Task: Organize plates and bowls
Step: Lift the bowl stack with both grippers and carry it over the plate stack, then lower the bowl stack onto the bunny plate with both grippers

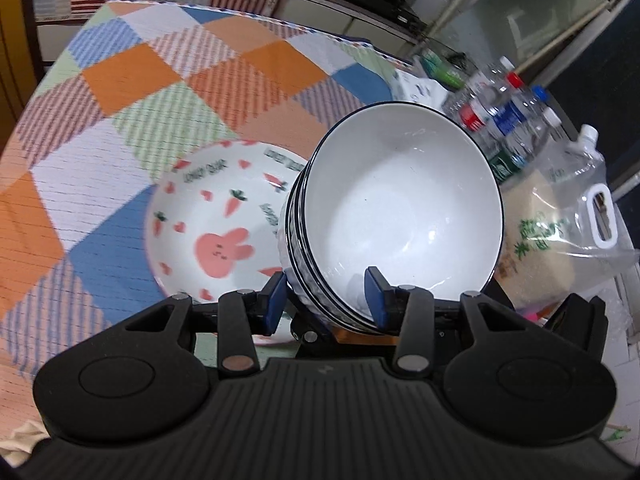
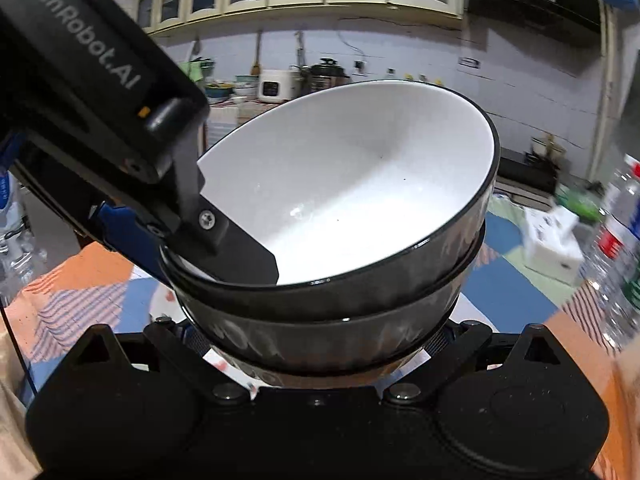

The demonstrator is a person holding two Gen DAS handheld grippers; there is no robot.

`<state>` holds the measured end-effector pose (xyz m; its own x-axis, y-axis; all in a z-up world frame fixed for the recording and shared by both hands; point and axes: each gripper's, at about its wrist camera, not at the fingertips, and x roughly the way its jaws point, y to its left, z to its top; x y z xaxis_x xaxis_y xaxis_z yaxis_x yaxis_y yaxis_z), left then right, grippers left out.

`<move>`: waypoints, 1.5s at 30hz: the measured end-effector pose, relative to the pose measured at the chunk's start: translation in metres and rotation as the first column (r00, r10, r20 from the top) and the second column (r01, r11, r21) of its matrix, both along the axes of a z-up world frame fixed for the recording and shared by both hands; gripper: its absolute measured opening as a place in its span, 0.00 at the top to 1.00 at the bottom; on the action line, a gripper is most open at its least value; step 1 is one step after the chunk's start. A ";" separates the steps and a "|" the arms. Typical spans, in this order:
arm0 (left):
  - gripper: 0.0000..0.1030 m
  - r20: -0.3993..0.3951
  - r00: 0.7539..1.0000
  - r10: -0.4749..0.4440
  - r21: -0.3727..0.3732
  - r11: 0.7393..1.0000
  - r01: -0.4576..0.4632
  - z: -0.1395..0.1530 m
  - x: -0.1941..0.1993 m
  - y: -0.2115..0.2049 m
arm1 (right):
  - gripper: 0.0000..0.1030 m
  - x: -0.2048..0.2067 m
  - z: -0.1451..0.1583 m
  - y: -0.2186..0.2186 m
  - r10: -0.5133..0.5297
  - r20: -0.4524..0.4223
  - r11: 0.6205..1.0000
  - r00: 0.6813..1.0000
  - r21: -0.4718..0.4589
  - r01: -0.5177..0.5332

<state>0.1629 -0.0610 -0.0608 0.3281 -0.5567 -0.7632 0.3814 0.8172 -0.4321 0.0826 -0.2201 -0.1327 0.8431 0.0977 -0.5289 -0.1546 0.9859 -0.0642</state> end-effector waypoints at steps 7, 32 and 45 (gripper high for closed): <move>0.61 -0.031 0.998 0.046 0.020 0.999 -0.045 -0.014 0.021 0.018 | 0.03 0.031 -0.009 0.006 0.054 -0.040 0.998 0.998 0.023 -0.053; 0.61 -0.095 0.990 0.103 0.026 0.995 -0.101 -0.059 0.053 0.026 | 0.03 0.077 -0.039 0.023 0.086 -0.157 0.996 0.984 0.007 -0.086; 0.57 -0.049 0.985 0.163 -0.008 0.987 -0.163 -0.062 0.049 0.035 | 0.03 0.074 -0.037 0.030 0.034 -0.214 0.999 0.976 -0.001 -0.036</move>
